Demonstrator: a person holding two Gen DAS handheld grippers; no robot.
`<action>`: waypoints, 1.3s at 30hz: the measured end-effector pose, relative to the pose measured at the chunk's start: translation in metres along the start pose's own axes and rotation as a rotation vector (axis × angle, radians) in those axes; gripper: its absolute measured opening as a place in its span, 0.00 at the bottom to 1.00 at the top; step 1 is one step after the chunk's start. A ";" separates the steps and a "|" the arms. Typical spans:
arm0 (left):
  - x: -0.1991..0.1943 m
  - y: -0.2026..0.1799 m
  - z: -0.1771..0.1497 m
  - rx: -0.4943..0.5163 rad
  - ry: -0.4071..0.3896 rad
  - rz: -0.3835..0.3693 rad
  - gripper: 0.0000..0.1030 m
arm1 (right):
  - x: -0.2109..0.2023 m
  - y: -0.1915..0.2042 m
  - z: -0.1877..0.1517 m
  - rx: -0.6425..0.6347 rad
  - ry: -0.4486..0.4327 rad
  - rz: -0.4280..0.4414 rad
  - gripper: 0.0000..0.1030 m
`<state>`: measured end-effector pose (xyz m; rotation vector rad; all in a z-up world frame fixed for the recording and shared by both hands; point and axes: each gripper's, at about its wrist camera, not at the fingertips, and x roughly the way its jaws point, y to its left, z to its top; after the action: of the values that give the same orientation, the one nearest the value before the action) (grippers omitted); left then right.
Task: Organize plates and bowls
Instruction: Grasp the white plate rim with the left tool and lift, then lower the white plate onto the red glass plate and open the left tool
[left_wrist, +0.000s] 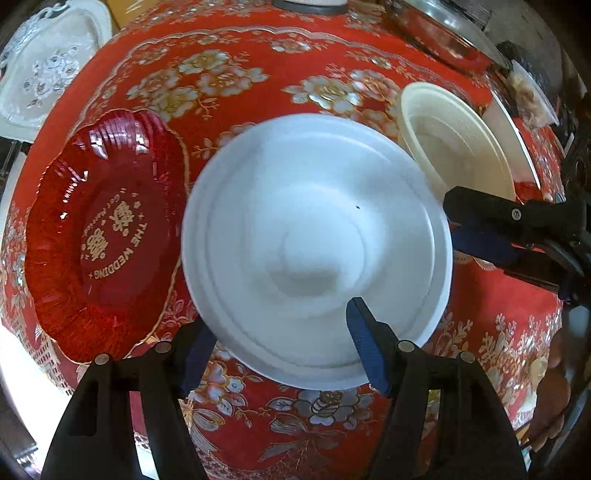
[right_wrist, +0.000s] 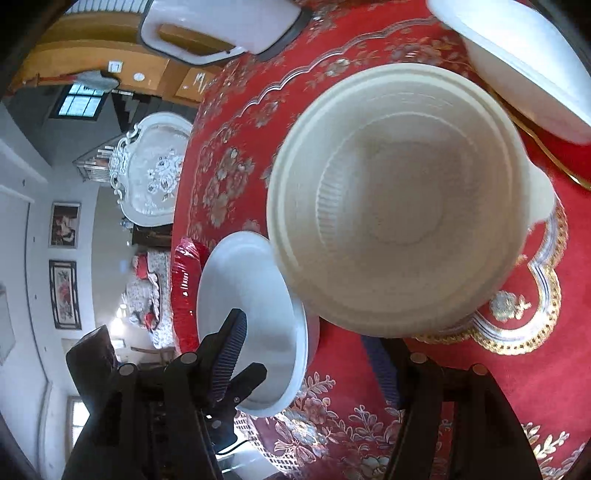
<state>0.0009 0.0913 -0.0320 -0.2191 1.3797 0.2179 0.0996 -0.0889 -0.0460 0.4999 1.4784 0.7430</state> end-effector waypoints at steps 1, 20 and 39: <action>0.001 0.004 0.000 -0.012 -0.006 -0.003 0.67 | 0.002 0.002 0.001 -0.003 0.007 -0.003 0.50; 0.013 0.006 0.001 -0.029 0.016 -0.037 0.66 | -0.028 -0.020 -0.034 -0.047 0.031 -0.092 0.06; 0.009 -0.010 -0.018 0.051 0.000 -0.086 0.13 | -0.039 -0.009 -0.049 -0.083 0.018 -0.124 0.06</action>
<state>-0.0112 0.0766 -0.0438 -0.2357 1.3711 0.1113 0.0548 -0.1293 -0.0277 0.3365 1.4751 0.7095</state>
